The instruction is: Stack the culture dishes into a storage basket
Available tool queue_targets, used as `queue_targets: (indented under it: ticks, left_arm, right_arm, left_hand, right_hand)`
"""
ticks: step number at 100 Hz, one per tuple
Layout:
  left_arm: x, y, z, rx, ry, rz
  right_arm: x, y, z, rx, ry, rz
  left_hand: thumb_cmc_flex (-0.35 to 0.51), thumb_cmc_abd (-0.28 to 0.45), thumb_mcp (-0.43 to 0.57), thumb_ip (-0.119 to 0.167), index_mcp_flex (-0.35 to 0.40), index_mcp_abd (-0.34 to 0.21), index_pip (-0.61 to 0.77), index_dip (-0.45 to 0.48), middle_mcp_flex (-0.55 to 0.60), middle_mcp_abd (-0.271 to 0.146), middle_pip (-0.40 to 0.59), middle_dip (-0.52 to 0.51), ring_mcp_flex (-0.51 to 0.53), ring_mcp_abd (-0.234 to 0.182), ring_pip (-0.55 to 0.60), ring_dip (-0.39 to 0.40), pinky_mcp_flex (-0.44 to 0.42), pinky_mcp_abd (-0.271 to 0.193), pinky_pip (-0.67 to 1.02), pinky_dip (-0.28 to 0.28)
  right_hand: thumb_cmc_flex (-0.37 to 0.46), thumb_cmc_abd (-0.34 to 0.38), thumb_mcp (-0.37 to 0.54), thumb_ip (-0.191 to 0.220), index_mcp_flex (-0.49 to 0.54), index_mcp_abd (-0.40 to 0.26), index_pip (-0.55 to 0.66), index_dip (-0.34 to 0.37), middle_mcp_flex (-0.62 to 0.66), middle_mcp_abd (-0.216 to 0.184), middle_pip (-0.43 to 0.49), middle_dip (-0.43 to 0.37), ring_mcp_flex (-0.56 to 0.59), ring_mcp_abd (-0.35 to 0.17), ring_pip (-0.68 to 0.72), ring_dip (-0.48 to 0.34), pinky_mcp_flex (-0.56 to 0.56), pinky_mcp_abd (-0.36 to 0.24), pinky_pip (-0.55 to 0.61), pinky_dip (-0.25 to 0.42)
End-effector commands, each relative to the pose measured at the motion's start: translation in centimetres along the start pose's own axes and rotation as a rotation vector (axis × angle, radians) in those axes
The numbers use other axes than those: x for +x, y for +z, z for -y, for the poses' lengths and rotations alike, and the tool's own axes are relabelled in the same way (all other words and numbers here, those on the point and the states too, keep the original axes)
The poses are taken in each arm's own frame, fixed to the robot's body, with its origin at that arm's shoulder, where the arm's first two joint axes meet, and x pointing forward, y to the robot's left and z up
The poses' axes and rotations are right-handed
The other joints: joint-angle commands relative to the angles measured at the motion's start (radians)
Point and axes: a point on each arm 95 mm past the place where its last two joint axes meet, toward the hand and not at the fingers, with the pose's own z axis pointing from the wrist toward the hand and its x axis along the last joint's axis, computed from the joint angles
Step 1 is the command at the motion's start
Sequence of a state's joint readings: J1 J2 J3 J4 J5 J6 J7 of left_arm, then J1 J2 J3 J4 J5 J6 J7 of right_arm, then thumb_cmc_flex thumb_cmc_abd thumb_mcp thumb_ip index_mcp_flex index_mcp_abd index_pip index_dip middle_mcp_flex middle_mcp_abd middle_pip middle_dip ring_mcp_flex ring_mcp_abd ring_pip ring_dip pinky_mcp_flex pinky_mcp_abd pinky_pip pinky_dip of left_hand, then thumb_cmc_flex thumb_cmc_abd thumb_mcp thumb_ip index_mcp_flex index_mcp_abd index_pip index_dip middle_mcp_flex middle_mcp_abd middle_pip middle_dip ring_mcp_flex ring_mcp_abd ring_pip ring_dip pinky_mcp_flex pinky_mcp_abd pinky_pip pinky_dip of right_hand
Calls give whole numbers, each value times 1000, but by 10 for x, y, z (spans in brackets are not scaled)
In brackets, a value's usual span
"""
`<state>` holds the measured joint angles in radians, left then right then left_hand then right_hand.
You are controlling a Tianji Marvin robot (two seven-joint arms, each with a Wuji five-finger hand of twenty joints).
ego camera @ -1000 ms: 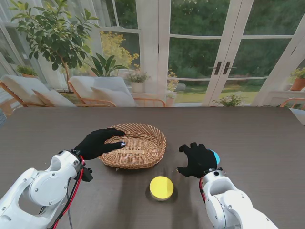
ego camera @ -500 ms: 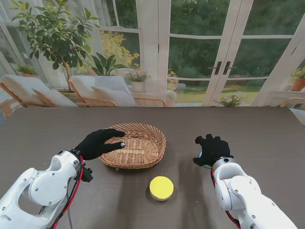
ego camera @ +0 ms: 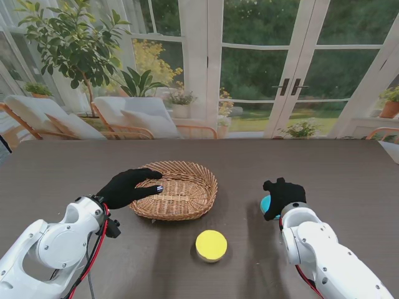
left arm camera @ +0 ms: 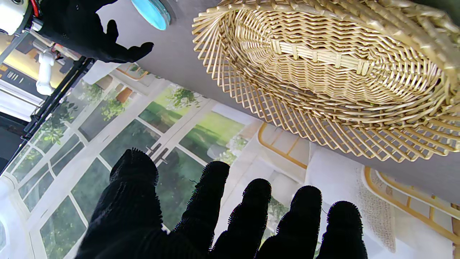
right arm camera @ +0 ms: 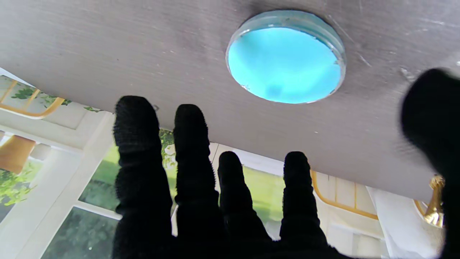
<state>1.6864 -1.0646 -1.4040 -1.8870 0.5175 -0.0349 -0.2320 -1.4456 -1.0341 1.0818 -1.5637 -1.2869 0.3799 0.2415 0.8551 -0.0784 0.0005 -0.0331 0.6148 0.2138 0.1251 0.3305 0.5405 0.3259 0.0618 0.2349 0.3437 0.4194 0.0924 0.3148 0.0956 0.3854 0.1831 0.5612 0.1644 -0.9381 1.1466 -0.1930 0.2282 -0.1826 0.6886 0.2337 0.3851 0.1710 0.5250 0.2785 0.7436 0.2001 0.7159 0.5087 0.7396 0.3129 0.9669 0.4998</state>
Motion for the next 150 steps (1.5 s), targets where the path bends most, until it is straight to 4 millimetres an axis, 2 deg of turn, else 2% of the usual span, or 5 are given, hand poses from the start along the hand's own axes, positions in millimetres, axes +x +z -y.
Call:
queue_targets:
  ticks: [1, 12, 49, 108, 150]
  left_arm:
    - [1, -1, -1, -17, -6, 1]
    - [1, -1, -1, -17, -7, 2]
    - [-1, -3, -1, -15, -8, 6]
    - [-1, -3, -1, -17, -3, 10]
    - [-2, -4, -1, -14, -3, 10]
  right_arm:
    - [-1, 5, 3, 23, 2, 10]
    - [0, 12, 6, 37, -3, 21]
    - [5, 30, 18, 107, -19, 33]
    - [9, 39, 34, 174, -12, 41]
    - [11, 44, 44, 215, 54, 81]
  left_hand:
    - [26, 67, -10, 33, 14, 11, 1, 2, 22, 8, -7, 5, 22, 17, 2, -2, 1, 7, 2, 13]
    - [25, 67, -10, 33, 14, 9, 1, 2, 22, 8, -7, 5, 22, 14, 2, -1, 1, 7, 2, 13]
    - [25, 68, -10, 33, 14, 9, 1, 2, 23, 7, -7, 5, 24, 16, 3, -1, 2, 7, 3, 13]
    - [26, 67, -10, 33, 14, 12, 1, 2, 23, 9, -7, 5, 24, 17, 3, -1, 2, 8, 3, 13]
    - [26, 68, -10, 33, 17, 10, 2, 2, 24, 9, -7, 5, 25, 17, 3, -1, 1, 7, 2, 12]
  right_hand:
    - [8, -68, 64, -22, -2, -17, 3, 20, -29, 38, 21, 14, 32, -11, 67, 33, -353, 23, 60, 54]
    - [20, -87, 73, -23, -16, -23, 1, 34, -36, 45, 31, 19, 51, -29, 135, 57, -337, 22, 94, 67]
    - [-1, -93, 76, -30, -78, -33, -25, 60, -88, 51, 55, 27, 34, -39, 161, 59, -343, 12, 109, 73]
    - [-19, -81, 72, -34, -106, -16, -55, 94, -106, 68, 66, 25, 26, -34, 159, 54, -341, 21, 108, 74]
    - [142, -113, 130, 10, -57, -31, 33, 175, 68, 96, 146, 57, 155, -44, 146, 43, -161, 89, 138, 42]
